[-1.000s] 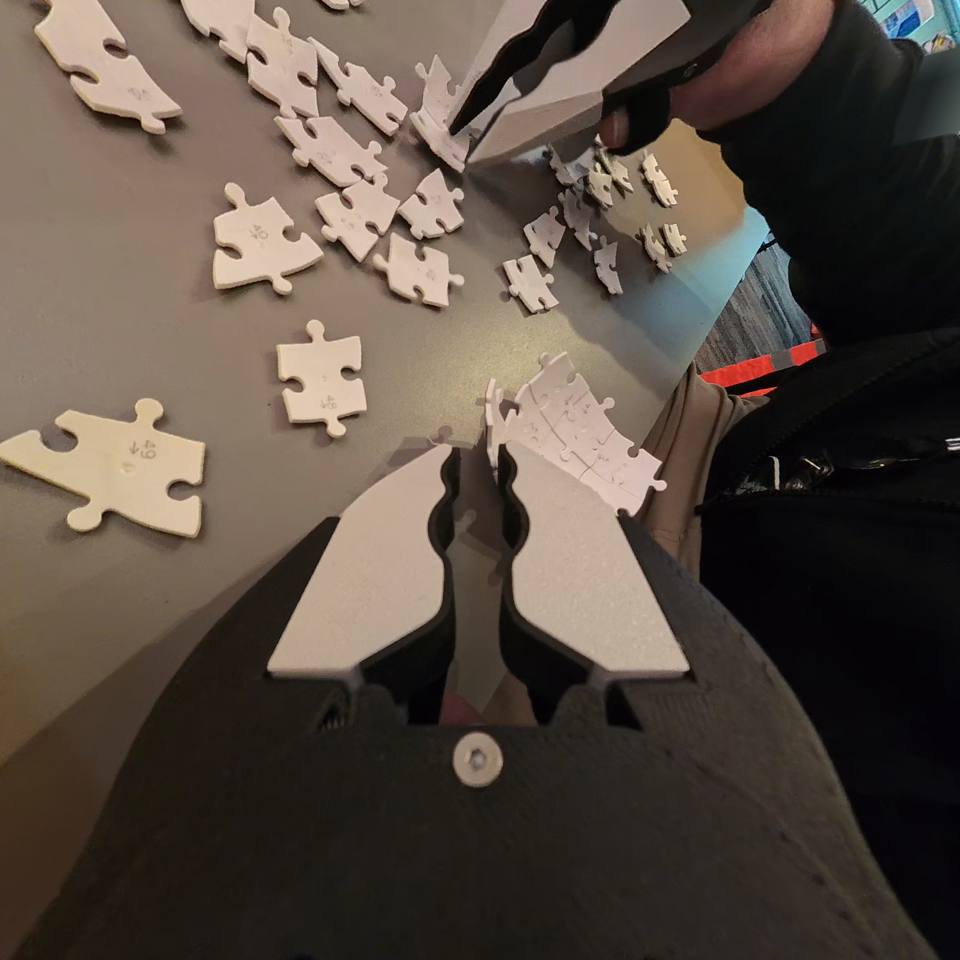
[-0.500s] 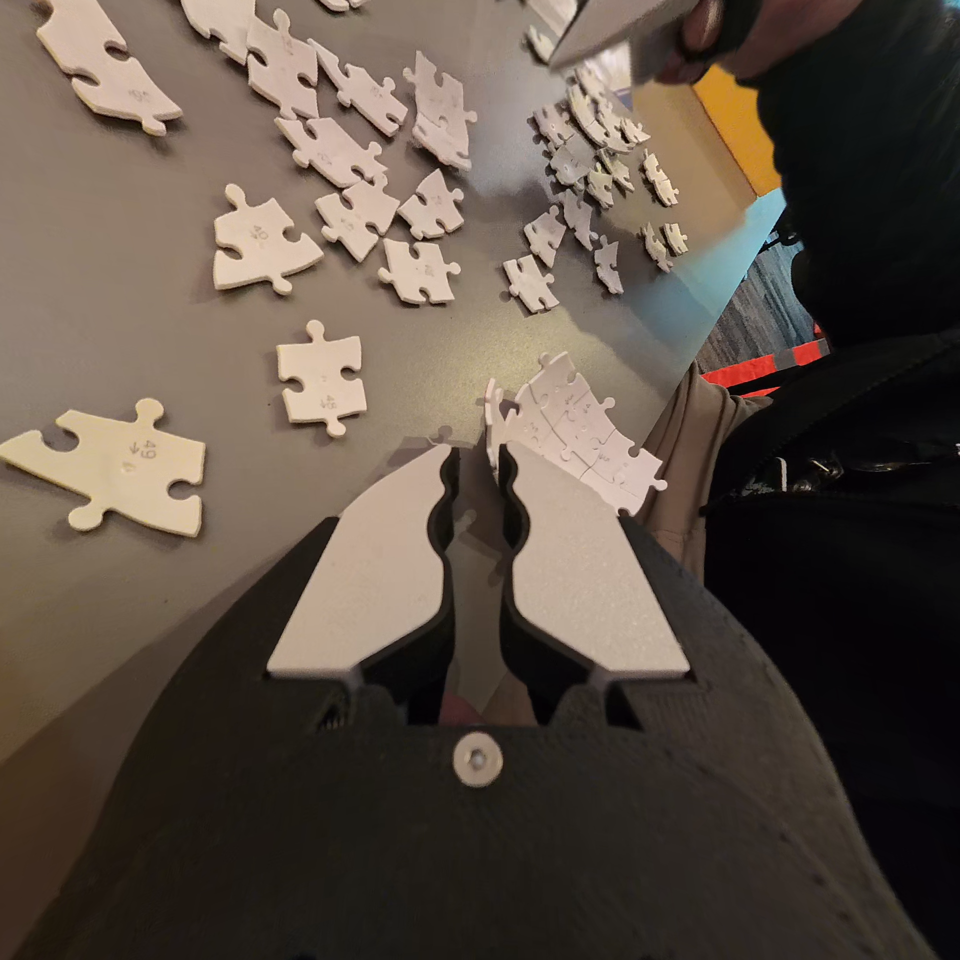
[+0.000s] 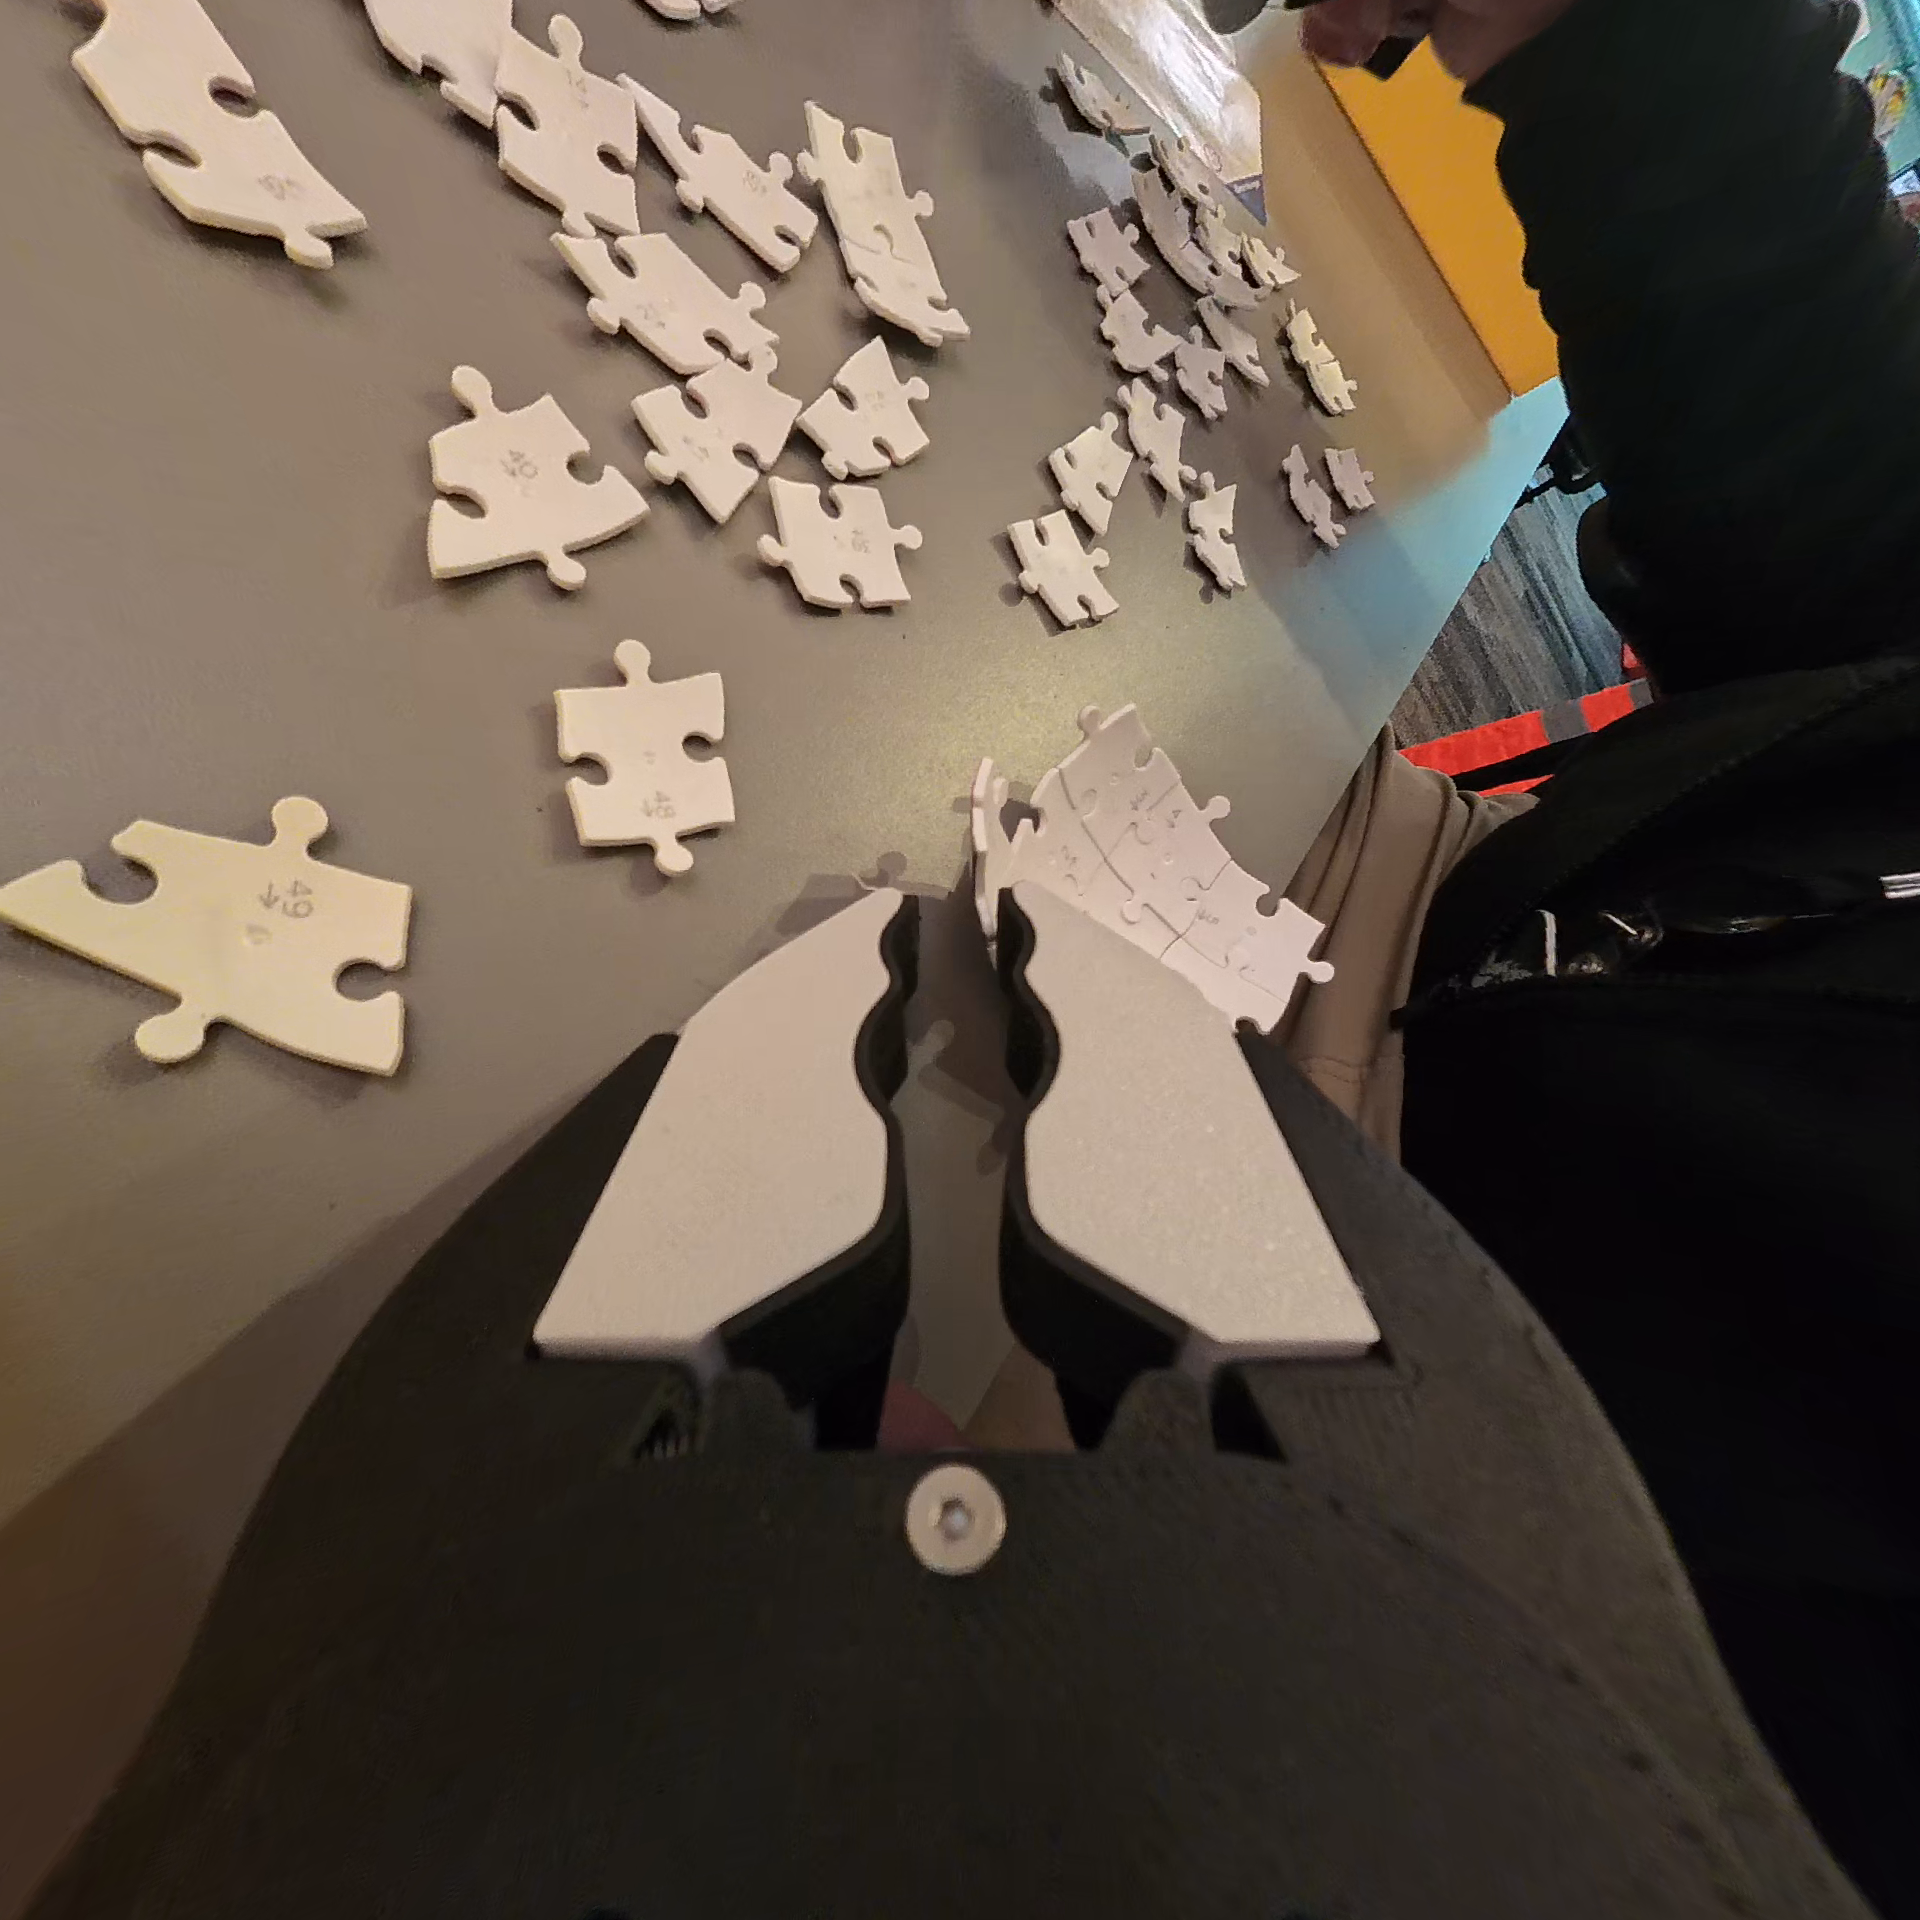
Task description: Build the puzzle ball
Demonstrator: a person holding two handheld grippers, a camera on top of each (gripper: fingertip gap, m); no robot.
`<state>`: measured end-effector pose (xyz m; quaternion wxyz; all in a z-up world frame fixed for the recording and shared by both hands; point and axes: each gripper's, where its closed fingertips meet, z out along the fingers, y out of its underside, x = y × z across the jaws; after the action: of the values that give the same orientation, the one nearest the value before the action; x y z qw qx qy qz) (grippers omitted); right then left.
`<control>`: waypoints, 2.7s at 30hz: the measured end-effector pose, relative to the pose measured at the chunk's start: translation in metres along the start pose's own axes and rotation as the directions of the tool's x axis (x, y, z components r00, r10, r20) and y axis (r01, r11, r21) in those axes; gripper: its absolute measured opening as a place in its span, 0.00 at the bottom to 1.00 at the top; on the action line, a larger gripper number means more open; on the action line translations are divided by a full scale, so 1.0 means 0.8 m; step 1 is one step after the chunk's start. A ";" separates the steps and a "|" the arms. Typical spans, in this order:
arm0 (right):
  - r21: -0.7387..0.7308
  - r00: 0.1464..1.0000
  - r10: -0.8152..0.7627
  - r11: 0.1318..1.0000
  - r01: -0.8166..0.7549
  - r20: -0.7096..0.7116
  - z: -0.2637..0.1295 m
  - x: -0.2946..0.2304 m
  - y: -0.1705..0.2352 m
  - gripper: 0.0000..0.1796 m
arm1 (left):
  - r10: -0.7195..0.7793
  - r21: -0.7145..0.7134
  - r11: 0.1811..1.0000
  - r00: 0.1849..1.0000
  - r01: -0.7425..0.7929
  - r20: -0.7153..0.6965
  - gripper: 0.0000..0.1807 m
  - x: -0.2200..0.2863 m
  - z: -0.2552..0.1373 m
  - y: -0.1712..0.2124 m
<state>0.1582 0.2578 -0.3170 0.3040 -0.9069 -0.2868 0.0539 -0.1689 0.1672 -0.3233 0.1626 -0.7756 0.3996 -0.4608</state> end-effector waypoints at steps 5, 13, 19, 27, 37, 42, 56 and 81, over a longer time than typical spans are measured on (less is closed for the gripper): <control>-0.023 0.995 0.094 0.995 -0.094 -0.017 -0.026 0.033 0.027 0.23 | -0.001 0.005 1.000 1.000 0.001 -0.004 0.08 0.000 -0.001 -0.001; -0.106 0.993 0.117 0.988 -0.115 0.009 -0.039 0.040 0.071 0.14 | -0.002 0.004 1.000 1.000 0.002 -0.004 0.08 0.000 0.000 0.000; -0.140 0.992 0.068 0.989 -0.053 0.108 -0.047 0.009 0.089 0.13 | -0.003 0.004 1.000 1.000 0.003 -0.002 0.08 0.000 -0.001 -0.001; -0.170 0.993 0.033 0.985 -0.014 0.109 -0.053 -0.013 0.113 0.16 | -0.002 0.002 1.000 1.000 0.002 -0.002 0.08 0.000 0.000 0.000; -0.109 0.995 -0.007 0.994 0.018 0.101 -0.066 -0.026 0.093 0.16 | -0.003 0.002 1.000 1.000 0.003 0.001 0.08 -0.001 0.000 0.000; -0.093 0.986 -0.026 0.995 0.041 0.164 -0.063 -0.055 0.089 0.19 | -0.003 0.002 1.000 1.000 0.003 0.000 0.08 -0.001 0.000 0.000; -0.084 0.975 -0.061 0.993 0.081 0.212 -0.030 -0.083 0.079 0.18 | -0.001 -0.004 1.000 1.000 0.001 0.003 0.08 -0.001 0.001 0.001; -0.052 0.959 -0.148 0.985 0.165 0.243 -0.003 -0.119 0.036 0.02 | 0.021 -0.029 0.999 1.000 -0.021 0.012 0.09 0.003 0.007 0.002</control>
<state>0.0939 0.1851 -0.3387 0.2380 -0.8786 -0.3938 0.1278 -0.1641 0.1639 -0.3256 0.1589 -0.7764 0.4133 -0.4486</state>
